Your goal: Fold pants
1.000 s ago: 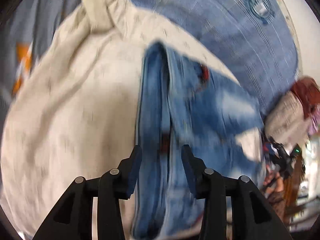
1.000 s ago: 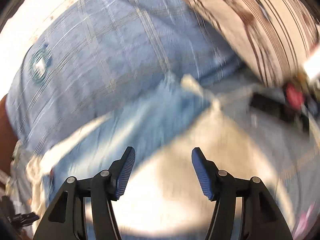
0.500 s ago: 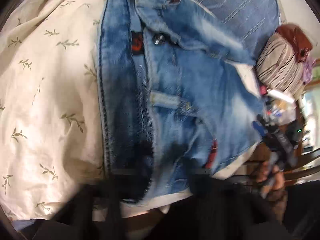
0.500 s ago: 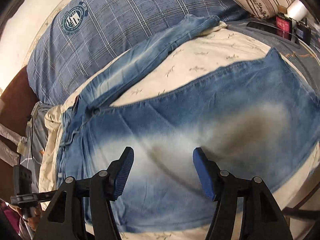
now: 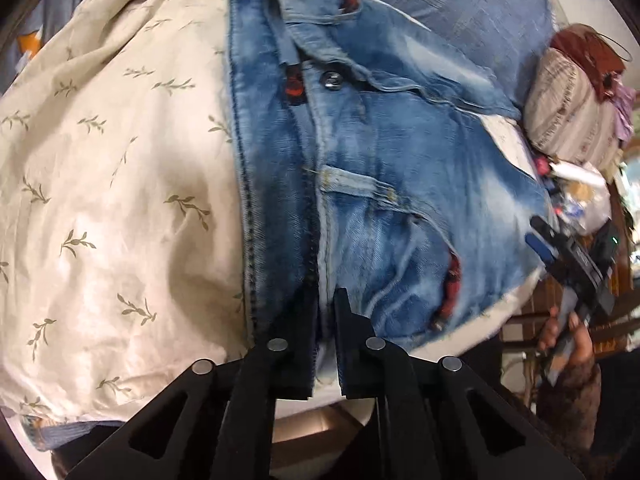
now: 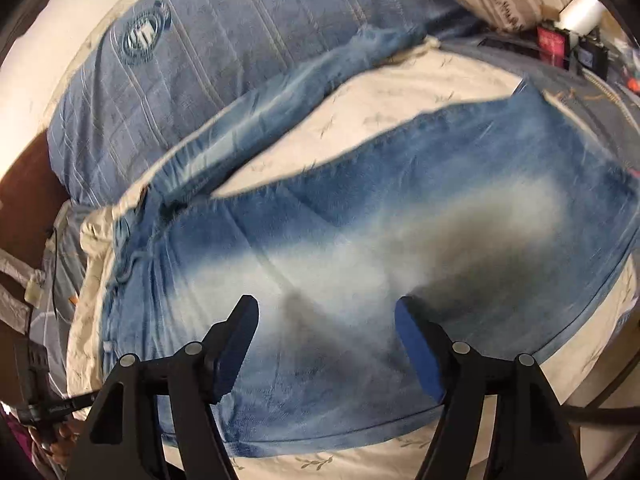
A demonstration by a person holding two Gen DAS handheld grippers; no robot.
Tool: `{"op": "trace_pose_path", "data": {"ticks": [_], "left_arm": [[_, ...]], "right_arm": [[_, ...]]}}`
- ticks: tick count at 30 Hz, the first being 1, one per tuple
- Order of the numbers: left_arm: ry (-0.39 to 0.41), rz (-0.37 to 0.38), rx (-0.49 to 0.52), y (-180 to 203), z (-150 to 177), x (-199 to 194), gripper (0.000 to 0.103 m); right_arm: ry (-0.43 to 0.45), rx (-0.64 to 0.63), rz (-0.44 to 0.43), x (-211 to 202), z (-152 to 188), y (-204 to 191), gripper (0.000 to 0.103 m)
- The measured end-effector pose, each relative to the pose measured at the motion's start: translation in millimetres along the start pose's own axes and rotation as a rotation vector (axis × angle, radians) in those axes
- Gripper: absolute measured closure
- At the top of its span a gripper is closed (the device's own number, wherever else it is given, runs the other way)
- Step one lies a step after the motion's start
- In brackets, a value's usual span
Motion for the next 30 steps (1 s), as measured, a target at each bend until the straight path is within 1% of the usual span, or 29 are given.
{"op": "trace_pose_path", "data": {"ticks": [2,3,4,6,7,8,10,11,12,14,15,16,17,18,21,23,26,28,30], "left_arm": [[-0.013,0.022,0.015,6,-1,-8,0.094],[-0.007,0.030,0.017,7,-7,-15,0.092],[0.009,0.028,0.013,9,-16,-19,0.089],[0.066,0.009,-0.007,8,-43,-40,0.076],[0.089,-0.001,-0.023,10,-57,-46,0.064],[0.112,-0.006,-0.047,11,-74,-52,0.058],[0.137,-0.007,-0.089,15,-103,-57,0.053],[0.141,-0.009,-0.109,18,-116,-58,0.053],[0.149,-0.009,-0.139,20,-135,-58,0.053],[0.161,-0.017,-0.179,27,-157,-52,0.053],[0.170,-0.021,-0.209,29,-175,-50,0.053],[0.174,-0.024,-0.231,31,-187,-46,0.053],[0.177,-0.024,-0.255,31,-198,-43,0.053],[0.178,-0.019,-0.291,30,-214,-40,0.053],[0.180,0.001,-0.377,29,-250,-28,0.053],[0.190,0.015,-0.421,26,-268,-21,0.053],[0.193,0.068,-0.506,18,-288,-15,0.051],[0.186,0.092,-0.521,19,-299,-1,0.048],[0.173,0.108,-0.517,22,-303,11,0.045]], "right_arm": [[0.028,0.048,0.017,-8,-10,21,0.031],[0.035,0.065,0.028,-11,-16,32,0.031],[0.038,0.075,0.039,-13,-22,41,0.031],[0.047,0.087,0.066,-16,-37,60,0.030],[0.050,0.090,0.077,-17,-49,70,0.029],[0.053,0.091,0.082,-16,-60,77,0.029],[0.058,0.084,0.087,-13,-87,90,0.029],[0.067,0.070,0.102,-11,-107,98,0.029],[0.071,0.061,0.105,-9,-119,101,0.029],[0.099,0.035,0.116,1,-165,110,0.029],[0.103,0.022,0.118,9,-186,113,0.023],[0.102,0.009,0.122,18,-202,115,0.021],[0.098,0.000,0.133,32,-222,120,0.021],[0.089,-0.004,0.140,42,-235,122,0.020],[0.055,-0.027,0.190,92,-286,134,0.021],[0.015,-0.056,0.226,124,-307,139,0.021],[-0.015,-0.106,0.254,159,-331,141,0.021],[-0.019,-0.122,0.262,181,-344,142,0.021],[-0.045,-0.119,0.244,202,-348,143,0.021]]}}
Point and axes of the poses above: each gripper's, at about its wrist camera, not at the fingertips, and x roughly the way its jaws point, y to its right, z to its underside, the point moved 10 cm from there along x, roughly the way its jaws point, and after that the axes turned 15 degrees about -x, right-handed, at the moved point
